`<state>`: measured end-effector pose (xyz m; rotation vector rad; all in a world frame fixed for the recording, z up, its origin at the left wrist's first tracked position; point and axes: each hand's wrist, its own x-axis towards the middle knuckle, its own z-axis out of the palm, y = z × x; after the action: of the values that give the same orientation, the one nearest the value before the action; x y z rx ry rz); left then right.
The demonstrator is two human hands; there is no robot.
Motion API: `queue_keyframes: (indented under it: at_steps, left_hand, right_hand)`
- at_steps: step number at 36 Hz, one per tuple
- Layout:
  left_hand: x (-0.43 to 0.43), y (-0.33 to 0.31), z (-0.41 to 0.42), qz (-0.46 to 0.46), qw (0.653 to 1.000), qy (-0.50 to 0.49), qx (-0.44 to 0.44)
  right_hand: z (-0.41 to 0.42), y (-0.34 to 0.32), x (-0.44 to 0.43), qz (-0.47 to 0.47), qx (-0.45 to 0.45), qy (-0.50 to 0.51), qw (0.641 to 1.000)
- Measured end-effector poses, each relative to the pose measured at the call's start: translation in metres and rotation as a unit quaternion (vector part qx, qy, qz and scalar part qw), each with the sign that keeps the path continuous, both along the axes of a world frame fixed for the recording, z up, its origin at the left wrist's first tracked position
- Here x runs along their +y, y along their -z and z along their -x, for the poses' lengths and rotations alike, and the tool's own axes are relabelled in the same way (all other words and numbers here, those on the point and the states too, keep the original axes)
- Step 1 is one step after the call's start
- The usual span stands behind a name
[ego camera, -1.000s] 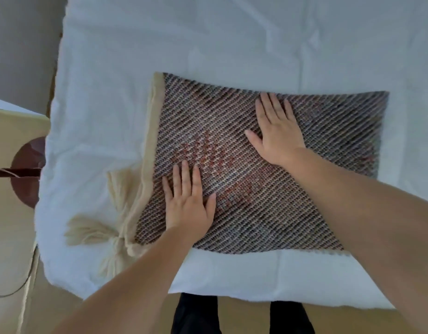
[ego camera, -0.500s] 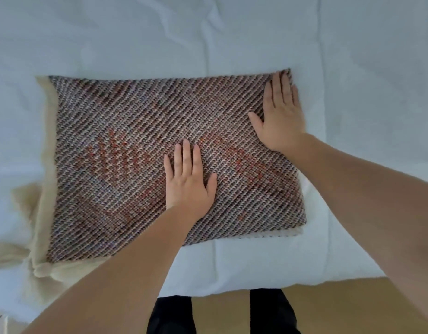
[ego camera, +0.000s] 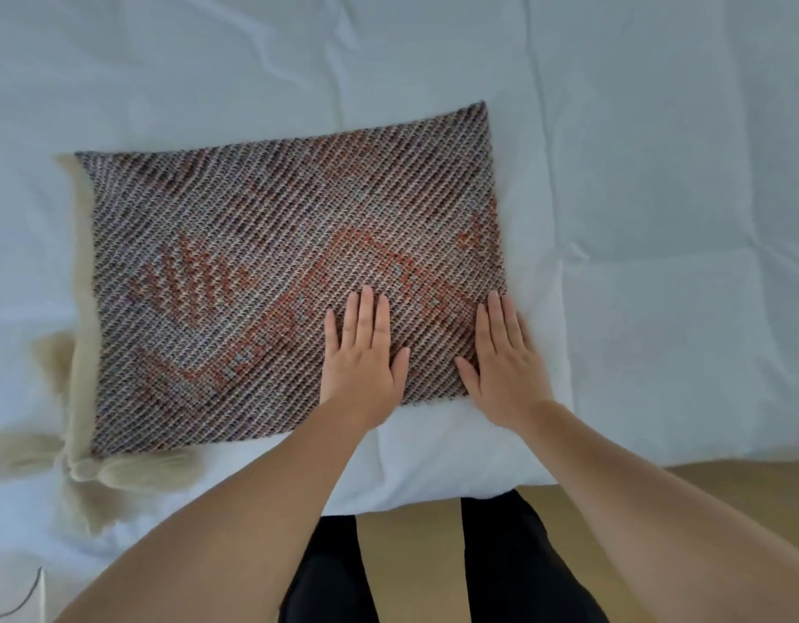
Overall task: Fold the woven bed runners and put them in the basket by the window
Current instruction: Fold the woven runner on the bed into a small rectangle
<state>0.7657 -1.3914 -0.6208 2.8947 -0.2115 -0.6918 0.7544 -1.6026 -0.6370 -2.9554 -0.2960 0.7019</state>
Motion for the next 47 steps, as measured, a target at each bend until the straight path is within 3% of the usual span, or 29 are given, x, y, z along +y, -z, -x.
queue_keyframes:
  at_steps: [6, 10, 14, 19, 23, 29, 35, 41, 47]
  left_hand:
    - [-0.027, -0.002, 0.024, 0.005, 0.998, 0.056, 0.033]
    - [-0.037, -0.004, 0.032, 0.026, 0.994, 0.098, 0.041]
    - [-0.045, -0.009, 0.034, 0.031, 0.993, 0.102, 0.053]
    - [-0.048, -0.021, 0.026, 0.056, 0.993, 0.074, 0.079]
    - [-0.044, -0.036, 0.018, 0.11, 0.987, 0.04, 0.106]
    - [-0.032, -0.076, 0.001, 0.186, 0.968, -0.087, 0.146]
    - [-0.019, -0.114, -0.004, 0.307, 0.901, -0.275, 0.136]
    - [0.03, -0.153, -0.004, 0.384, 0.846, -0.354, 0.104]
    - [0.098, -0.162, 0.004, 0.344, 0.855, -0.379, 0.084]
  right_hand:
    - [0.009, -0.007, -0.014, -0.087, 0.029, 0.034, 0.995]
    - [-0.036, -0.024, -0.014, -0.223, 0.019, 0.155, 0.962]
    - [-0.098, -0.045, -0.008, -0.268, -0.004, 0.242, 0.933]
    - [-0.164, -0.054, -0.004, -0.313, 0.087, 0.357, 0.876]
    - [-0.189, -0.071, 0.001, -0.364, 0.185, 0.386, 0.827]
    - [-0.193, -0.12, 0.036, -0.371, 0.21, 0.315, 0.848]
    - [-0.181, -0.163, 0.089, -0.387, 0.225, 0.281, 0.849]
    - [-0.174, -0.194, 0.16, -0.4, 0.228, 0.306, 0.833]
    - [-0.167, -0.207, 0.235, -0.376, 0.206, 0.3, 0.852]
